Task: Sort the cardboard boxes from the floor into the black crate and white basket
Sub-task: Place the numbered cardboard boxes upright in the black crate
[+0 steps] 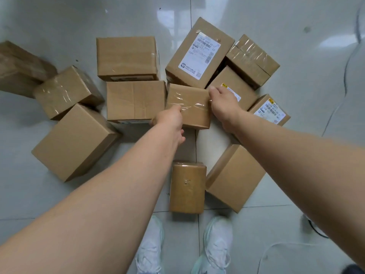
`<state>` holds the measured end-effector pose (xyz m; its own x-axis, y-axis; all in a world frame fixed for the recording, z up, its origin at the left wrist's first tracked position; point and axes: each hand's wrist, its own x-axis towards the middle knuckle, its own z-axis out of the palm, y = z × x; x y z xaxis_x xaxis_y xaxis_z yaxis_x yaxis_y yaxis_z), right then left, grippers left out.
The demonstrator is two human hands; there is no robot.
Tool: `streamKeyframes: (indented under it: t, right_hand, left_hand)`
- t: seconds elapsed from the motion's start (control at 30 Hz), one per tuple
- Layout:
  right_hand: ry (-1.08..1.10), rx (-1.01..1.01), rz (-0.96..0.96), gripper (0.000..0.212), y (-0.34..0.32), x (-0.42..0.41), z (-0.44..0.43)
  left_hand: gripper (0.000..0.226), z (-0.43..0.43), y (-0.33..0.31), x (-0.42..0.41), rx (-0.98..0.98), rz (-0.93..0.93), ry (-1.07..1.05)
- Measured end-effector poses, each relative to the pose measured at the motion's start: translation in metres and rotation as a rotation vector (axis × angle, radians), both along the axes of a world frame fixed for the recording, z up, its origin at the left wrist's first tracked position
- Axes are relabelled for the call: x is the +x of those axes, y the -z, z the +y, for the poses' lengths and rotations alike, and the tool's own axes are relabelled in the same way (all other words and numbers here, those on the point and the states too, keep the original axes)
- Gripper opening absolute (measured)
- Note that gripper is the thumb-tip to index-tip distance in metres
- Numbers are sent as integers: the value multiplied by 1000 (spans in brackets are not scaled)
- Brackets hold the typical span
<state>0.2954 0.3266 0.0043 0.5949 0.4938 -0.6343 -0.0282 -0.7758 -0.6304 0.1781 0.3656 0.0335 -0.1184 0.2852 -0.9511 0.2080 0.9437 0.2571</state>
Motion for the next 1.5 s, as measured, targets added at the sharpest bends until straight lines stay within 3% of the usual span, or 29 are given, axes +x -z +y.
streamKeyframes:
  t: [0.17, 0.27, 0.33, 0.43, 0.5, 0.57, 0.67, 0.73, 0.8, 0.9, 1.03, 1.17, 1.5]
  right_hand:
    - [104, -66, 100, 29, 8, -24, -27]
    - [100, -75, 179, 20, 13, -40, -43]
    - [99, -70, 219, 17, 21, -47, -47]
    - [42, -87, 285, 43, 33, -48, -46]
    - [14, -112, 314, 57, 44, -47, -44]
    - [1, -151, 335, 57, 55, -47, -40]
    - [41, -182, 394, 45, 60, -49, -33]
    - [69, -198, 399, 48, 56, -44, -31]
    - [79, -212, 358, 52, 44, -35, -31]
    - [173, -182, 292, 39, 9, -16, -30]
    - [255, -103, 362, 42, -60, 5, -21]
    - [175, -26, 361, 50, -143, 9, -8]
    - [148, 205, 180, 35, -385, -16, 36]
  left_hand:
    - [74, -7, 13, -1, -16, 43, 11]
    - [128, -17, 20, -3, -3, 196, 84]
    - [146, -23, 24, -6, 24, 304, 176]
    - [149, -27, 34, -18, 116, 392, 335]
    - [148, -25, 40, -25, 166, 414, 401]
    - [143, -18, 43, -34, 185, 392, 421]
    - [131, -5, 39, -50, 168, 197, 371]
    - [120, 2, 30, -61, 177, 84, 387]
    - [102, 6, 20, -70, 196, -9, 385]
    - [74, 12, -7, -79, 220, -154, 339]
    - [28, 24, -60, -79, 300, -333, 298]
    - [27, 37, -132, -70, 337, -351, 228]
    - [34, 90, -367, -81, 541, -385, 154]
